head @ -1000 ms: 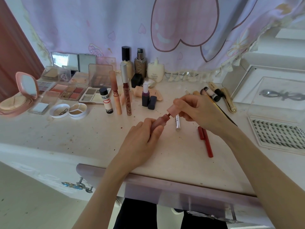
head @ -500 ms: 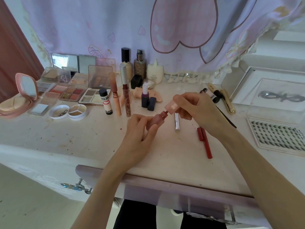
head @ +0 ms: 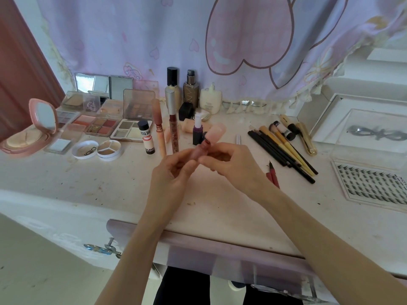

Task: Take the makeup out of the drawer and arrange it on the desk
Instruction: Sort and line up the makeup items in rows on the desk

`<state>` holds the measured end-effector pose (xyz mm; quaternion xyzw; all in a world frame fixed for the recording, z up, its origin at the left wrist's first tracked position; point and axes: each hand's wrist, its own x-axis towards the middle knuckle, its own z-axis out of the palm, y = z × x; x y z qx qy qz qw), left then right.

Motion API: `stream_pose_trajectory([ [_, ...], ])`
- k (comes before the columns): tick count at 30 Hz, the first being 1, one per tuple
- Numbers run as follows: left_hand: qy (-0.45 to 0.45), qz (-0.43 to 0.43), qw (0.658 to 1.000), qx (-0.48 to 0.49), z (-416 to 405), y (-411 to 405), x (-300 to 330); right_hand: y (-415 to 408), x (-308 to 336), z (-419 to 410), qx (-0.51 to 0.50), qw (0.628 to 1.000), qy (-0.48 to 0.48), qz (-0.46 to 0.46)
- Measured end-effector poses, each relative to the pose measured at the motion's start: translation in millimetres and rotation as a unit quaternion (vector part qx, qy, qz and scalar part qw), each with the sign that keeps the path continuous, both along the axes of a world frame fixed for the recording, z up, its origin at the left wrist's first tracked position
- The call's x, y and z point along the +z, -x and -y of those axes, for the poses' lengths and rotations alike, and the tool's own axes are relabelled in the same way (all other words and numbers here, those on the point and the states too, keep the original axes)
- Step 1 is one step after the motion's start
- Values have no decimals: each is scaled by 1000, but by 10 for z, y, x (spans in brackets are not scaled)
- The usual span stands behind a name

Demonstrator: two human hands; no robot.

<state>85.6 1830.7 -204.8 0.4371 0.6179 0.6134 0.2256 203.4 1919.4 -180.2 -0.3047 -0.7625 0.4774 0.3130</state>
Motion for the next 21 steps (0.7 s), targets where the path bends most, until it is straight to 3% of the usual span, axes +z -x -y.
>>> stream_pose_trajectory([
  [4, -8, 14, 1000, 7, 23, 11, 6, 54, 36, -29, -27, 999, -23, -10],
  [7, 28, -92, 994, 51, 74, 64, -29, 117, 26, -87, -31, 997, -53, 43],
  [10, 59, -264, 959, 85, 189, 184, -95, 195, -21, -133, -38, 994, -64, 84],
  [13, 110, -384, 913, 82, 293, 306, -163, 273, -71, -150, -37, 986, -98, 126],
  [18, 246, -473, 843, 75, 299, 333, -191, 366, -104, -197, -44, 982, -119, 139],
  [21, 285, -495, 819, 57, 275, 350, -251, 395, -113, -219, -45, 981, -120, 145],
])
